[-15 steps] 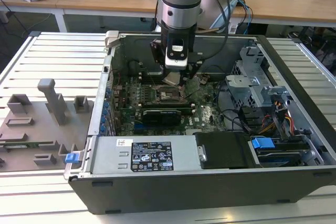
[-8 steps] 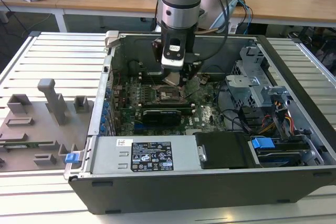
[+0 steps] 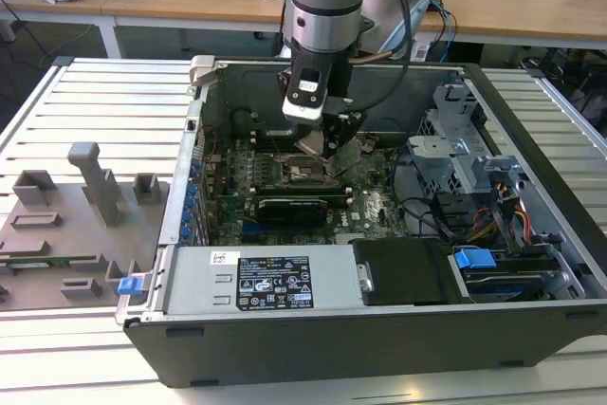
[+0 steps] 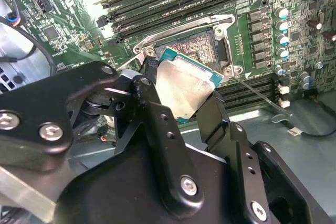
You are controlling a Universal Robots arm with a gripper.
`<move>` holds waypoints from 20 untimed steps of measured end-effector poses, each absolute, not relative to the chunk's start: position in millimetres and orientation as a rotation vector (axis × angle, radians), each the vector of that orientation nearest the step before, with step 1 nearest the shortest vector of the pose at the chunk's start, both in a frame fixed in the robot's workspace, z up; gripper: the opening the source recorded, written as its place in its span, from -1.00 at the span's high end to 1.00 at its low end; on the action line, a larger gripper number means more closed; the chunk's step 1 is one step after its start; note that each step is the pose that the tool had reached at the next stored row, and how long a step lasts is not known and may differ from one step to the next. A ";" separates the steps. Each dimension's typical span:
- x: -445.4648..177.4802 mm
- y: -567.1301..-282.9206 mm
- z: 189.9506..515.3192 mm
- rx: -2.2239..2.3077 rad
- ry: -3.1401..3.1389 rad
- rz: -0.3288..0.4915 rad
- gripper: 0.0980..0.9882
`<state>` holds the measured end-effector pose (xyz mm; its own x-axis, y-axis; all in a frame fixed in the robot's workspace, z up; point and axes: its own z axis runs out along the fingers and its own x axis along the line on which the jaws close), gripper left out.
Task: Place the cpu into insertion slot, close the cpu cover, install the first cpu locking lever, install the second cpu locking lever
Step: 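Place the cpu into insertion slot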
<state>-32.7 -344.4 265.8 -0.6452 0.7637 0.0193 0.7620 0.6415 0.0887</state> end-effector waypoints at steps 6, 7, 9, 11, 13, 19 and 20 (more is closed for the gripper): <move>-32.7 -344.4 265.6 1.410 2.778 0.137 0.00; -32.7 -344.4 265.5 1.436 2.764 0.137 0.00; -32.7 -344.4 265.4 1.484 2.737 0.136 0.00; -32.7 -344.4 265.3 1.522 2.714 0.135 0.00; -32.7 -344.4 265.2 1.542 2.703 0.135 0.00; -32.7 -344.4 265.0 1.615 2.657 0.134 0.00; -32.7 -344.4 265.0 1.623 2.652 0.134 0.00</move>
